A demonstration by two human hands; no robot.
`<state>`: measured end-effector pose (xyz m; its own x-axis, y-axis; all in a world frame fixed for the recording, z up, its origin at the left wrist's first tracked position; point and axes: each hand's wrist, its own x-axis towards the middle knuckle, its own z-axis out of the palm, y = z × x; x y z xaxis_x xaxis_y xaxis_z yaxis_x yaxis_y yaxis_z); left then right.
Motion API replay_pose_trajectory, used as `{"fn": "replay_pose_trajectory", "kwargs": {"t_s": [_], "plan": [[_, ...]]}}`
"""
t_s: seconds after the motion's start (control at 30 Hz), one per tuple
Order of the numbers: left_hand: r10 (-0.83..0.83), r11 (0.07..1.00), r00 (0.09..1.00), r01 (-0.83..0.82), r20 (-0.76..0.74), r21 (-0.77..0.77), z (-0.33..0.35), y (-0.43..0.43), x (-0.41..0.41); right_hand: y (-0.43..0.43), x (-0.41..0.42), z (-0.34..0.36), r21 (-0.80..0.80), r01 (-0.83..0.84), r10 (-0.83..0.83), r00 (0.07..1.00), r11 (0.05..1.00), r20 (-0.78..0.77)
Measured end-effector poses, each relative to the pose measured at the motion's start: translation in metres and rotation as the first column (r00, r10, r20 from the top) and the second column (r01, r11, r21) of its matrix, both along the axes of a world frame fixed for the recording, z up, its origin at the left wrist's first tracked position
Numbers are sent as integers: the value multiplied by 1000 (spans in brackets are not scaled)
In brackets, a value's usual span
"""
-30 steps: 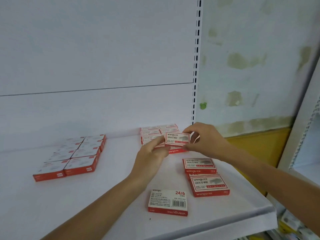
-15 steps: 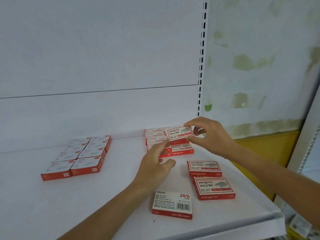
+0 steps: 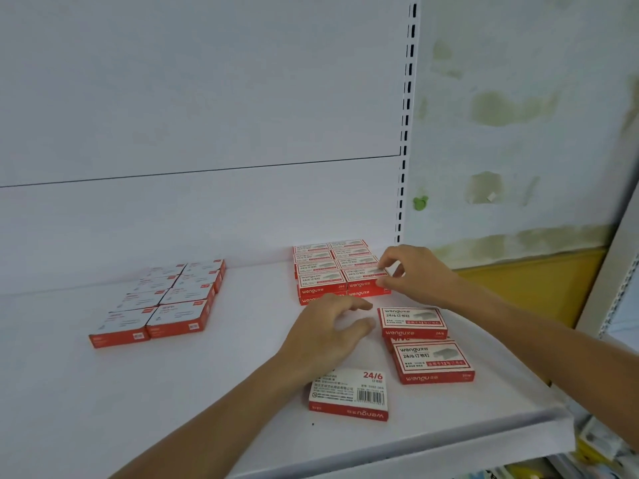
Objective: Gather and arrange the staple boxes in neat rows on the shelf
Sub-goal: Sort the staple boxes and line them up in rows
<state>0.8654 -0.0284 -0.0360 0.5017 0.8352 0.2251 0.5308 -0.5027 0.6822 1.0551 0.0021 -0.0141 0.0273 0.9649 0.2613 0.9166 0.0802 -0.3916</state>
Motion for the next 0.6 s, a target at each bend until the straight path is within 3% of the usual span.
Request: {"fn": "replay_pose_trajectory", "kwargs": {"t_s": [0.17, 0.37, 0.53, 0.6], "plan": [[-67, 997, 994, 69, -85, 28, -1, 0, 1, -10, -1, 1, -82, 120, -116, 992, 989, 54], [-63, 998, 987, 66, -150, 16, 2, 0, 3, -20, 0, 5, -44, 126, -130, 987, 991, -96], [-7, 1000, 934, 13, -358, 14, 9, 0, 14, -37, 1, 14, -67, 80, -83, 995, 995, -57], [20, 1000, 947, -14, -319, 20, 9, -1, 18, -46, 3, 16, -149, 59, -66, 997, 987, -39]]}}
